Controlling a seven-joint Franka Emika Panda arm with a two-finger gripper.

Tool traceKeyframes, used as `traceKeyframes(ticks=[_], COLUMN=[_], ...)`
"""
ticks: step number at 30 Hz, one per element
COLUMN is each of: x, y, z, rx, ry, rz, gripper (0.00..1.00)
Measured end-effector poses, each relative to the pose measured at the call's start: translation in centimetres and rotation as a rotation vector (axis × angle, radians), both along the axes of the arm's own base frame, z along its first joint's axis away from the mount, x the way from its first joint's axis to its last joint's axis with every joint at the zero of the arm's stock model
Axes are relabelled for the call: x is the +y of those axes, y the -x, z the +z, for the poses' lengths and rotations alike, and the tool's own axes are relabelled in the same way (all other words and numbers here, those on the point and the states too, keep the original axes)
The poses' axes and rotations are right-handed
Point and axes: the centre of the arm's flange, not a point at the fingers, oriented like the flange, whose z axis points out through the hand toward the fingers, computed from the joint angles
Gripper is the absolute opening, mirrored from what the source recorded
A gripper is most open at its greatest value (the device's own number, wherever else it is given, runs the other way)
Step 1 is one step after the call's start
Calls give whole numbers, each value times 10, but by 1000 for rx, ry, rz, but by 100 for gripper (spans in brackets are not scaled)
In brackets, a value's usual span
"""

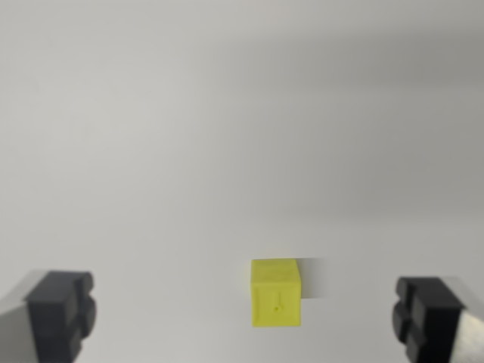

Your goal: Pick yellow cube

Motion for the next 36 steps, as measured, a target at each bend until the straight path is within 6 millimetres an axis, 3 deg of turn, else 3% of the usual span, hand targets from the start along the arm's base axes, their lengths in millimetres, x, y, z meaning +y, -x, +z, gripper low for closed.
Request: traceKeyframes(ticks=[9, 36], x=[-1, -6], y=[5, 54], z=[-5, -73], rx=[0, 1], ry=[-1, -4], rz=[4, 24], gripper=[100, 100])
